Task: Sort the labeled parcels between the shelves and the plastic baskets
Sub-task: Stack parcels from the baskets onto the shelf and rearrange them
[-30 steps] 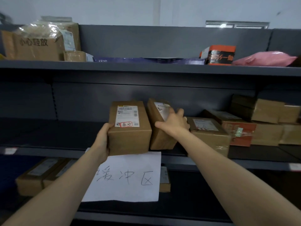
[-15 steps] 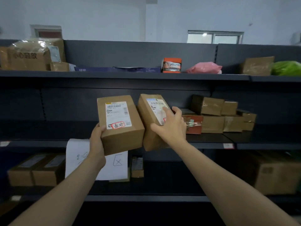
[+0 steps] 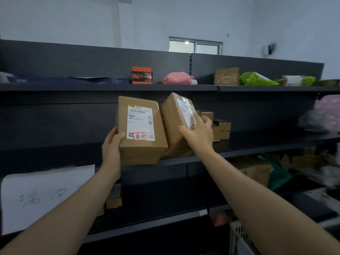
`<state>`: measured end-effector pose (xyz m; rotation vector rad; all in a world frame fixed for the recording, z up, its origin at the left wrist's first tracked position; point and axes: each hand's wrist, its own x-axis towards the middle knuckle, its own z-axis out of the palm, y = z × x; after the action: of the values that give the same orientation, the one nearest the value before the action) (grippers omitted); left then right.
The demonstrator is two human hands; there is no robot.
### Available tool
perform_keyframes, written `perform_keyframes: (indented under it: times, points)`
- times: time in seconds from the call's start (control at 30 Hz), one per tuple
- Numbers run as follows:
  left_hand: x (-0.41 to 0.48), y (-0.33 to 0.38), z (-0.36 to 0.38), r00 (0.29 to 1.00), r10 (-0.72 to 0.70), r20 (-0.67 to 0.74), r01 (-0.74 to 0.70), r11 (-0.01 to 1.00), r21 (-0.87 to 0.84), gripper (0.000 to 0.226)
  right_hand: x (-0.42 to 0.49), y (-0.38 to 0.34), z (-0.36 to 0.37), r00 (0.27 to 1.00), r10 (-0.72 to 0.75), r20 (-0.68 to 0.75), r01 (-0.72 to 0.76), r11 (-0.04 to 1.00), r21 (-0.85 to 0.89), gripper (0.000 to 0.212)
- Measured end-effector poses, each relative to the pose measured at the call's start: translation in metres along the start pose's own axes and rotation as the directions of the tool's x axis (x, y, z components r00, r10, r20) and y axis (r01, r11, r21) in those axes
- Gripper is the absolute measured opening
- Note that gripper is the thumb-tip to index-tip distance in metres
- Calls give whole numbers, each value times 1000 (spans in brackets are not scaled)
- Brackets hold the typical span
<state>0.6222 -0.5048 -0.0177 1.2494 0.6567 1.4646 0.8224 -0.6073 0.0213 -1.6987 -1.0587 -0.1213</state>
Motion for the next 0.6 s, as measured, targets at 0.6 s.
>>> perform_keyframes:
  times: [0.6]
  points:
    - [78, -56, -20, 994, -105, 2, 105, 994, -25, 50, 54, 52, 69, 781, 332, 528, -622, 490, 612, 35]
